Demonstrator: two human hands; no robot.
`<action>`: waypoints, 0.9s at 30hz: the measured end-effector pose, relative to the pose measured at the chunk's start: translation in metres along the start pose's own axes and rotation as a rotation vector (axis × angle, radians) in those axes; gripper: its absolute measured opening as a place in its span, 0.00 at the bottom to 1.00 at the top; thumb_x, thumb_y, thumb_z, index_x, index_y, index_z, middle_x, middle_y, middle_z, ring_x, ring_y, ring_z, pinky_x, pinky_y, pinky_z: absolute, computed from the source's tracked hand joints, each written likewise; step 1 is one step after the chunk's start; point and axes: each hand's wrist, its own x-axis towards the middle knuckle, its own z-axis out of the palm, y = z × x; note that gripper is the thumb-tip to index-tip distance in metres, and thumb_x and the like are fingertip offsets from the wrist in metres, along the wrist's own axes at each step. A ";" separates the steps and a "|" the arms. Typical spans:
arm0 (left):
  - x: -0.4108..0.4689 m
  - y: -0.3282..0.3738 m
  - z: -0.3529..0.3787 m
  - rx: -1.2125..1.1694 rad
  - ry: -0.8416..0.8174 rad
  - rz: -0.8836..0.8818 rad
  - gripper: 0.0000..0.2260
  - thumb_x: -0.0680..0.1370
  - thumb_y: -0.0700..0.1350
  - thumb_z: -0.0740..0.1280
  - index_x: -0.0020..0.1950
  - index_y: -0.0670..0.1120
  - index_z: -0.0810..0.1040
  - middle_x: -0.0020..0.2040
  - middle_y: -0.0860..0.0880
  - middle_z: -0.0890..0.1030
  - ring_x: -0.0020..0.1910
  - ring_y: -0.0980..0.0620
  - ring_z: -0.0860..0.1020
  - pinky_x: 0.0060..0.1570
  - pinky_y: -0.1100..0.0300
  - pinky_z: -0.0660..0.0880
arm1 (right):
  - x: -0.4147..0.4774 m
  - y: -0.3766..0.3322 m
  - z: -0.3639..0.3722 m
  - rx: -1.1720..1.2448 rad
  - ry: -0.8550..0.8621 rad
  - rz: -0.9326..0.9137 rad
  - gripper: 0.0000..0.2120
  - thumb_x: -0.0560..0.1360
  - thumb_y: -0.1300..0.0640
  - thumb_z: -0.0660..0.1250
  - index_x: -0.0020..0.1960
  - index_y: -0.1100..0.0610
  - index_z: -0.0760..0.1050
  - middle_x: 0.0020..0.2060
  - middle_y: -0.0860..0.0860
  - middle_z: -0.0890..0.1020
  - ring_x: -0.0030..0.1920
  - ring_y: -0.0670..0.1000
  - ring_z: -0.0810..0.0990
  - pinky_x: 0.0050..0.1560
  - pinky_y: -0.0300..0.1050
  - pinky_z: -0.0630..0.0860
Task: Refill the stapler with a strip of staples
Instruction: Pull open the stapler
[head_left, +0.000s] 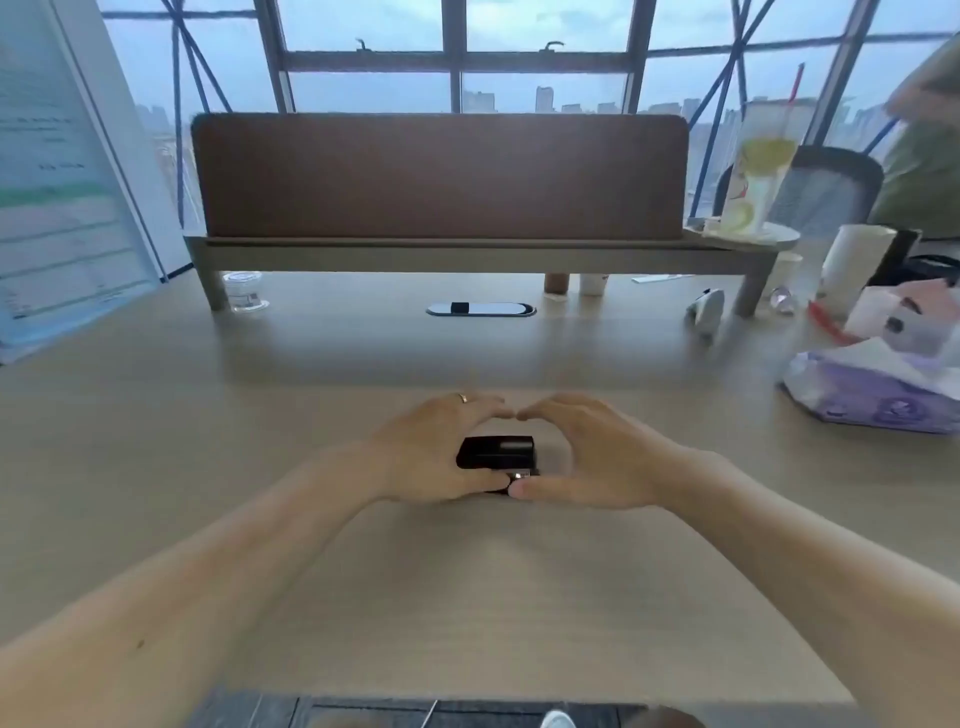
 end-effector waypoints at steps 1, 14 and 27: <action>0.004 -0.003 0.003 -0.044 0.018 -0.001 0.30 0.75 0.59 0.73 0.75 0.55 0.70 0.78 0.53 0.71 0.75 0.51 0.70 0.73 0.56 0.66 | 0.005 0.001 0.003 0.014 0.004 -0.010 0.43 0.67 0.26 0.68 0.76 0.45 0.69 0.73 0.45 0.74 0.77 0.49 0.69 0.75 0.54 0.68; 0.018 -0.030 0.023 -0.081 0.144 0.061 0.15 0.79 0.59 0.69 0.58 0.50 0.76 0.48 0.52 0.81 0.45 0.51 0.78 0.44 0.62 0.72 | 0.033 0.032 0.046 0.378 0.266 0.029 0.11 0.69 0.46 0.79 0.46 0.50 0.83 0.42 0.45 0.87 0.46 0.45 0.83 0.49 0.43 0.77; 0.031 -0.002 0.034 -0.076 0.441 0.079 0.14 0.79 0.60 0.66 0.57 0.52 0.77 0.50 0.55 0.84 0.48 0.52 0.81 0.48 0.53 0.78 | 0.036 0.037 0.050 0.431 0.300 -0.019 0.09 0.67 0.43 0.79 0.40 0.44 0.82 0.38 0.42 0.84 0.41 0.42 0.81 0.43 0.36 0.71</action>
